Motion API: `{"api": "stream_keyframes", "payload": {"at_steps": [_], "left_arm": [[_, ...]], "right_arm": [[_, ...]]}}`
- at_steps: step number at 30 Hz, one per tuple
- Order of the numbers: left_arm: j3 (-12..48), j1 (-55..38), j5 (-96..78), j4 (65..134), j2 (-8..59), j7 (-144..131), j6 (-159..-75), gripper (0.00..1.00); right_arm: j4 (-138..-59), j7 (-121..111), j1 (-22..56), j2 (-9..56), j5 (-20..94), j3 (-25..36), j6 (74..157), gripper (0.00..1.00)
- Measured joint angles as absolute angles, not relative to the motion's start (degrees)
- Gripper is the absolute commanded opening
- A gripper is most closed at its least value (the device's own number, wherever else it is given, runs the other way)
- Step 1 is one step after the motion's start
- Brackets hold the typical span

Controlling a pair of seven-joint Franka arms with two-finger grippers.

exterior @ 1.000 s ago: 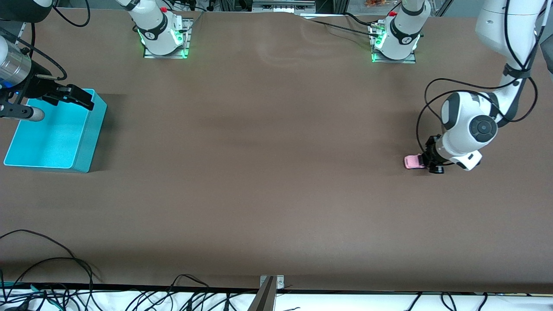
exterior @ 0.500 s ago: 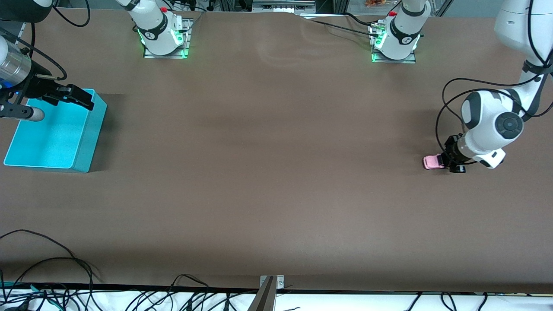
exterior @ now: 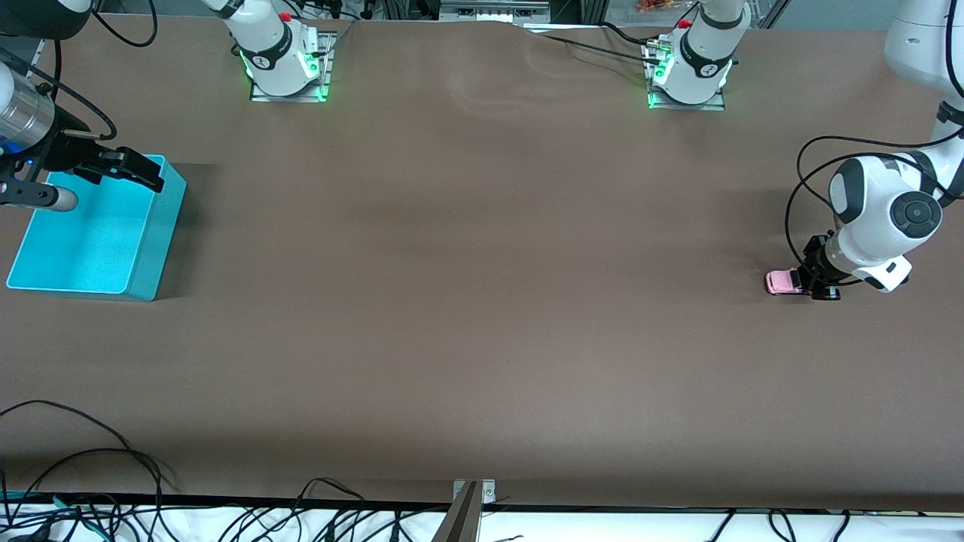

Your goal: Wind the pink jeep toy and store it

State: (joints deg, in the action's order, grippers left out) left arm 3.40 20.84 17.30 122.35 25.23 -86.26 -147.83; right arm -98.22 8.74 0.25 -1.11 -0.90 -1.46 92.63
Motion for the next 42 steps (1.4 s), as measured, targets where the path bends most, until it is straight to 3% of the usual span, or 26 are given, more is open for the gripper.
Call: {"api": "stream_keyframes", "payload": {"at_steps": [29, 31, 36, 39, 42], "left_arm": [[3.3, 25.9, 17.3, 119.0, 27.4, -80.1, -148.3, 0.05], [3.3, 26.2, 17.3, 118.8, 27.5, -80.0, -148.3, 0.13], [3.3, 26.7, 17.4, 118.6, 27.7, -79.7, -148.6, 0.55], [3.3, 26.8, 18.0, 118.5, 27.7, -79.7, -148.7, 0.98], [3.2, 26.8, 18.5, 118.6, 28.4, -79.7, -148.9, 1.00]], "right_arm": [[-98.2, 8.7, 0.2, -1.1, -0.9, -1.5, 92.6, 1.00], [-98.2, 8.7, 0.2, -1.1, -0.9, -1.5, 92.6, 1.00], [-98.2, 8.7, 0.3, -1.1, -0.9, -1.5, 92.6, 1.00], [-97.9, 8.7, 0.3, -1.1, -0.9, -1.6, 92.6, 1.00], [-97.5, 8.7, 0.3, -1.1, -0.9, -1.6, 92.6, 1.00]]}}
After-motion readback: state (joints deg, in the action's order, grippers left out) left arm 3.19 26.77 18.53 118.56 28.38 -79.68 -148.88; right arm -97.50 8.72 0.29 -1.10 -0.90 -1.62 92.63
